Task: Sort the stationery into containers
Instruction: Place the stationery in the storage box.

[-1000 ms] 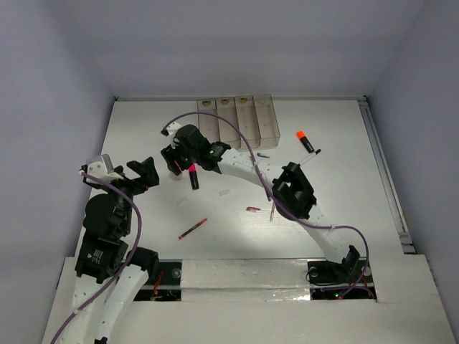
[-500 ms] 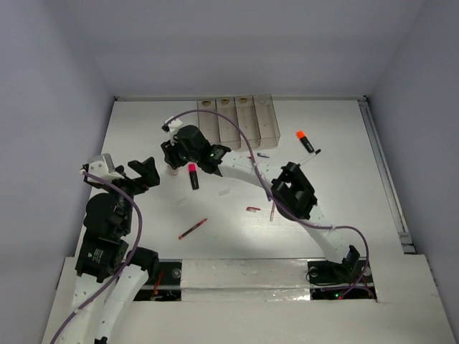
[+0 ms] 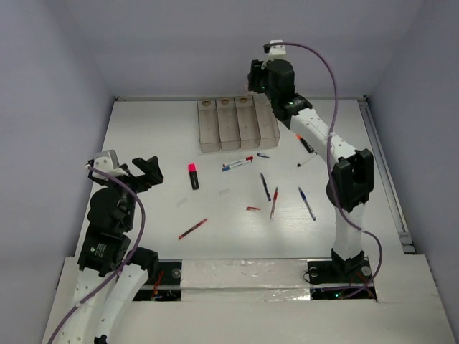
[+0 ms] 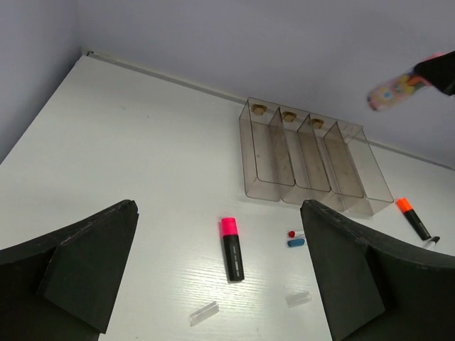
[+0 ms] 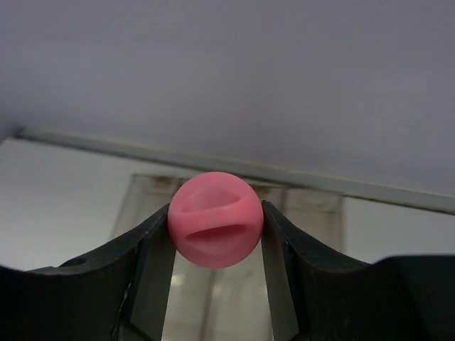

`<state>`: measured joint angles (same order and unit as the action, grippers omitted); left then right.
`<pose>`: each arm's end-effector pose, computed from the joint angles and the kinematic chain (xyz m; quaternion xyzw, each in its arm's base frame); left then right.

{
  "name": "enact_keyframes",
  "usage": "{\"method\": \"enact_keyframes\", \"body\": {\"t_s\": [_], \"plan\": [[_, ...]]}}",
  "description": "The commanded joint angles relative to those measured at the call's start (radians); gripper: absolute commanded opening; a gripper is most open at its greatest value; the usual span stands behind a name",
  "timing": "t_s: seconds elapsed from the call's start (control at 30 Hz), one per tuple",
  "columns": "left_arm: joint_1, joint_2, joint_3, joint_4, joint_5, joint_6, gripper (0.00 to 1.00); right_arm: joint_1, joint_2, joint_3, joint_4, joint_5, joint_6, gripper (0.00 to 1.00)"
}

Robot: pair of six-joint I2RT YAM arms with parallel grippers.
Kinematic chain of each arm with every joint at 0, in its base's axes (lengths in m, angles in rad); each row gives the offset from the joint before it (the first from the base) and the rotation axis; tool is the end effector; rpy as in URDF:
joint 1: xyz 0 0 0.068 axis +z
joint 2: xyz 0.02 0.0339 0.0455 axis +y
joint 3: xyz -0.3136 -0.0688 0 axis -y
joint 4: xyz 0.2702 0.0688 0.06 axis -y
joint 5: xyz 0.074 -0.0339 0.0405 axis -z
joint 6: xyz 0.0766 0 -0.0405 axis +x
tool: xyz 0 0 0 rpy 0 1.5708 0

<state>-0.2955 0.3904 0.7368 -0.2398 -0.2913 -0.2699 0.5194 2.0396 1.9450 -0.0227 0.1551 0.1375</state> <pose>0.1119 -0.0111 0.3967 -0.0995 0.6627 -0.1121 0.7337 0.5137 0.2801 0.4100 -0.0909 0.7413 0.1589 0.6457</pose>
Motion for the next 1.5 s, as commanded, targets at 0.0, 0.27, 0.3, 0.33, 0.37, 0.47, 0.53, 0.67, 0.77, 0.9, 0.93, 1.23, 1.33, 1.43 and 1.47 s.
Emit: {"method": "enact_keyframes", "body": {"t_s": [0.0, 0.27, 0.3, 0.33, 0.37, 0.47, 0.53, 0.67, 0.77, 0.9, 0.93, 1.23, 1.33, 1.43, 1.47], "plan": [[-0.005, 0.025, -0.007, 0.056, 0.015, 0.015, 0.99, -0.027, -0.013, 0.005, 0.041, 0.115, -0.094, 0.06], [-0.005, 0.059, -0.004, 0.054, 0.017, 0.018, 0.99, -0.140, 0.117, 0.153, -0.057, 0.106, -0.171, 0.06], [-0.005, 0.064, -0.004, 0.054, 0.017, 0.017, 0.99, -0.153, 0.138, 0.158, -0.057, 0.101, -0.171, 0.06], [-0.005, 0.067, -0.004, 0.054, 0.015, 0.020, 0.99, -0.153, 0.149, 0.164, -0.057, 0.090, -0.171, 0.06], [-0.005, 0.071, -0.004, 0.053, 0.017, 0.020, 0.99, -0.162, 0.159, 0.175, -0.059, 0.084, -0.170, 0.06], [-0.005, 0.080, -0.004, 0.053, 0.023, 0.021, 0.99, -0.162, 0.194, 0.192, -0.054, 0.069, -0.170, 0.06], [-0.005, 0.085, -0.004, 0.056, 0.026, 0.023, 0.99, -0.162, 0.229, 0.213, -0.062, 0.073, -0.173, 0.06], [0.004, 0.091, -0.004, 0.057, 0.029, 0.024, 0.99, -0.162, 0.263, 0.192, -0.051, 0.077, -0.159, 0.07], [0.004, 0.096, -0.004, 0.057, 0.032, 0.024, 0.99, -0.162, 0.275, 0.149, -0.023, 0.081, -0.147, 0.07], [0.004, 0.099, -0.005, 0.059, 0.034, 0.026, 0.99, -0.162, 0.287, 0.147, -0.025, 0.066, -0.139, 0.13], [0.004, 0.099, -0.005, 0.059, 0.035, 0.026, 0.99, -0.162, 0.287, 0.147, -0.023, 0.064, -0.139, 0.19], [0.004, 0.096, -0.004, 0.057, 0.040, 0.024, 0.99, -0.162, 0.248, 0.180, -0.080, 0.066, -0.107, 0.82], [0.004, 0.093, -0.004, 0.057, 0.041, 0.026, 0.99, -0.162, 0.212, 0.149, -0.086, 0.043, -0.101, 0.82], [0.004, 0.090, -0.002, 0.056, 0.043, 0.026, 0.99, -0.162, 0.136, 0.082, -0.132, -0.032, -0.079, 0.78], [0.004, 0.088, -0.002, 0.056, 0.046, 0.026, 0.99, -0.162, 0.072, 0.040, -0.116, -0.060, -0.070, 0.76]]}}
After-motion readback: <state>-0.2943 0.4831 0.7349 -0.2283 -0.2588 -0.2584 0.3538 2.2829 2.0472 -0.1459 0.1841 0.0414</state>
